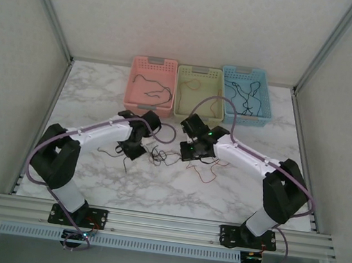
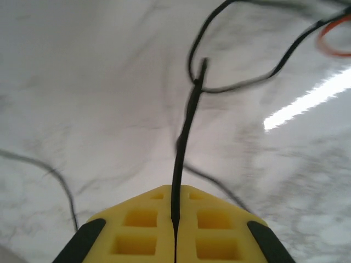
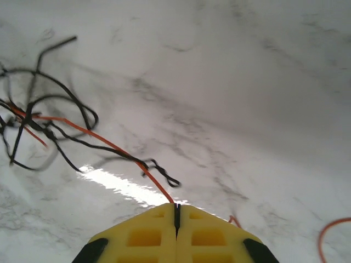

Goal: Untangle the cables

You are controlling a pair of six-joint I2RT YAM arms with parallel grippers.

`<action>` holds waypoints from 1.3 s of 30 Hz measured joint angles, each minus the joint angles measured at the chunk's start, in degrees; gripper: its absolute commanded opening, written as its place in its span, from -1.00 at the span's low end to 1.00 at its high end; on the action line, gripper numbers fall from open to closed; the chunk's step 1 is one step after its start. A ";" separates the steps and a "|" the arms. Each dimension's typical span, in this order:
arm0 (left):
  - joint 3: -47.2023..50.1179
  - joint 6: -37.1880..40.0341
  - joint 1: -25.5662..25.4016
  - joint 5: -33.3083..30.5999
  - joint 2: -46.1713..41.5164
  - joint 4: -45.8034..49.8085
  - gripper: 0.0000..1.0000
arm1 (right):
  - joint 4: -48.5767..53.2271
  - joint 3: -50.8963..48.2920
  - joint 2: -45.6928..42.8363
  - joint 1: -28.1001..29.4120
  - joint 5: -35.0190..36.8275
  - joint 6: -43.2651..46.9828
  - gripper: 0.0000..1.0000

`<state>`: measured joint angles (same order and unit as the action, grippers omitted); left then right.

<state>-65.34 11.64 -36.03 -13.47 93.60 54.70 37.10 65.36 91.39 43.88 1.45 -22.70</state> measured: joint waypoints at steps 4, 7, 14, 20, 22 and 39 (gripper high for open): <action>0.55 -9.35 7.41 -4.94 -7.82 0.66 -1.00 | -0.33 -3.58 -6.12 -9.57 0.66 0.24 -1.00; 2.01 -14.34 10.67 -7.08 -16.74 0.96 -1.00 | -1.14 -6.54 -10.58 -18.03 1.44 0.11 -1.00; 3.65 -18.21 10.86 -5.66 -25.64 0.79 -1.00 | -1.73 -10.01 -14.29 -25.77 -0.22 -0.02 -1.00; 6.32 -19.23 11.21 -5.07 -26.67 -0.61 -1.00 | 1.09 -5.73 -15.76 -25.62 -1.53 0.87 -1.00; 6.71 -19.85 12.26 -6.25 -27.02 -0.42 -1.00 | 2.80 -1.88 -16.63 -26.10 1.05 1.46 -1.00; 7.91 -25.81 27.76 -9.38 -40.09 -1.64 -1.00 | 4.96 -1.68 -29.40 -47.89 10.56 -2.19 -1.00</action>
<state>-57.43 -14.17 -8.27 -22.85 53.52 53.06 42.06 63.68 62.00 -4.01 12.01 -24.88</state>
